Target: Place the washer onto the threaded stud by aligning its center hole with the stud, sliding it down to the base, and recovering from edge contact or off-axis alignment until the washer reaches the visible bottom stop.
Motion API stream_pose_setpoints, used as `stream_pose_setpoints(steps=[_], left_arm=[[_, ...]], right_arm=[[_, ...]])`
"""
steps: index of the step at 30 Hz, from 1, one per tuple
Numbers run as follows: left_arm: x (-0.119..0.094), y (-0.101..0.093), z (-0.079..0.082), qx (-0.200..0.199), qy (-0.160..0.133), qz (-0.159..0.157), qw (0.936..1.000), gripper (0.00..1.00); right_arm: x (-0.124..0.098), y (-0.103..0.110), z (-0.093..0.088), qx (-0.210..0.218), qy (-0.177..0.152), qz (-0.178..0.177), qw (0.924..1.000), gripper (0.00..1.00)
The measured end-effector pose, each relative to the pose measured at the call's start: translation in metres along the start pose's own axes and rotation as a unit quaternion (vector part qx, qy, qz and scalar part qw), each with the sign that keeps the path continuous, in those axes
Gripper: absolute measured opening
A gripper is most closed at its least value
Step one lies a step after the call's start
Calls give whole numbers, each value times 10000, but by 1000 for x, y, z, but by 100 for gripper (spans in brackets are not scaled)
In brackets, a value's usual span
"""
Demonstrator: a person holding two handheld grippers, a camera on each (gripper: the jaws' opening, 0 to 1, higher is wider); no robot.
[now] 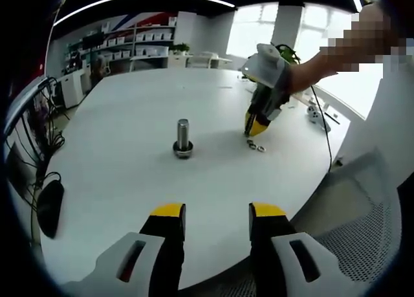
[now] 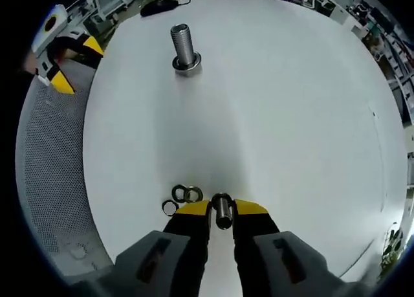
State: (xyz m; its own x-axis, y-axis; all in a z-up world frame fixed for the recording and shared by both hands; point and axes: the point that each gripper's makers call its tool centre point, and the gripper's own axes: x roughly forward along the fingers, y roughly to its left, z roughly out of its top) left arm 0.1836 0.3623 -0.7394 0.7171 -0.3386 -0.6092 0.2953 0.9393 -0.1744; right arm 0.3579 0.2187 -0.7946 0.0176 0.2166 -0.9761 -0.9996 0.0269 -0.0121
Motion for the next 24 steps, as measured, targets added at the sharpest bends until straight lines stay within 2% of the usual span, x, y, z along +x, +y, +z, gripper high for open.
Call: stream_pose_setpoints(steps=[3,13,24], left_arm=[[0,0,0,2,1,-6,10000,37],[0,0,0,-14,-3,-1,10000,37],[0,0,-1,6,19,-2,10000,37]], right_arm=[[0,0,-1,15,-17,-48,10000,21],[-6,1,-15,199,11,-91,9998,23],[-8,26,-31,418,-65,34,9991,25]])
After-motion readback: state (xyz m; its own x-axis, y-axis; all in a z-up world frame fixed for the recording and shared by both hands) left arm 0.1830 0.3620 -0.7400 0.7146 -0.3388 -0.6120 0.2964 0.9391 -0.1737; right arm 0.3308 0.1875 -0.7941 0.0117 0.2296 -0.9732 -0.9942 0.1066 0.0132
